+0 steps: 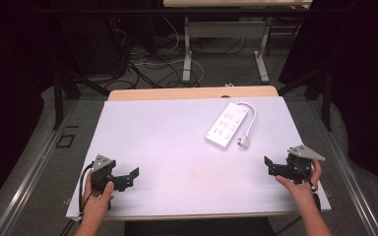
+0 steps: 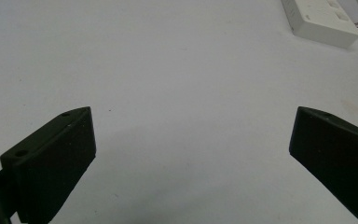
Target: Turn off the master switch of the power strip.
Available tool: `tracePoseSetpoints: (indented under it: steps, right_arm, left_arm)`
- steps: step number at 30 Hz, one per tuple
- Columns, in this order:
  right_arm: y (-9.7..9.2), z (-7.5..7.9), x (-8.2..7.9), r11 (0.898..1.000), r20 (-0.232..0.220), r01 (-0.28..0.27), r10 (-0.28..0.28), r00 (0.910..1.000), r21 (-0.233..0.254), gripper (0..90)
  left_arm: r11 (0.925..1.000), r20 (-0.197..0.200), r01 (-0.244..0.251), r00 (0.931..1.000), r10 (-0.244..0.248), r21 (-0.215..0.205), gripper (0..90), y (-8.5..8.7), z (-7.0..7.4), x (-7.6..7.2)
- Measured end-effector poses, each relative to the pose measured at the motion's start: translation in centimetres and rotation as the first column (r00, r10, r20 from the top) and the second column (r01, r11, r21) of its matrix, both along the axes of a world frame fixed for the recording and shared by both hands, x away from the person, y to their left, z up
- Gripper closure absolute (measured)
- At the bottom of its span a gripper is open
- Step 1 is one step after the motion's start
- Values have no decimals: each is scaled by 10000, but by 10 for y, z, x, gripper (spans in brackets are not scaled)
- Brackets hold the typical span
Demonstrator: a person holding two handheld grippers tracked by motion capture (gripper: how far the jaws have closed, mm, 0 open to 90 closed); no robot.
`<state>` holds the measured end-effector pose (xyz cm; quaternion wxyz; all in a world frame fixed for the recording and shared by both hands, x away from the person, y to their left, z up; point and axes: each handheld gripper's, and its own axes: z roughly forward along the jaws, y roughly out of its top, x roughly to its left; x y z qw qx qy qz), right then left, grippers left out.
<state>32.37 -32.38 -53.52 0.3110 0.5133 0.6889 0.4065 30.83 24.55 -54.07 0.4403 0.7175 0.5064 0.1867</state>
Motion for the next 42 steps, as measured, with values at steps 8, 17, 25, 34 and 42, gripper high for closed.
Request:
tracePoseSetpoints:
  steps: [8,17,25,34,42]
  right_arm:
    - [-2,-1,-1,9999,92,-3,2,10000,126,1]
    - [-3,-1,-1,10000,183,9,-10,9998,84,1]
    - [-1,3,-2,10000,186,-5,4,9998,91,6]
    - [2,7,-1,9999,309,-114,112,9995,83,11]
    - [8,14,5,9998,132,-203,204,9997,-66,35]
  left_arm:
    - [9999,-3,-41,10000,41,-125,6,-1,1,0]
    - [9999,-20,-98,10000,98,-114,7,-2,2,1]
    - [9998,28,-120,9999,120,-131,8,1,2,-1]
    - [9998,81,-153,9998,154,-109,8,2,3,-4]
    - [9996,90,-276,9996,276,-65,10,4,2,-3]
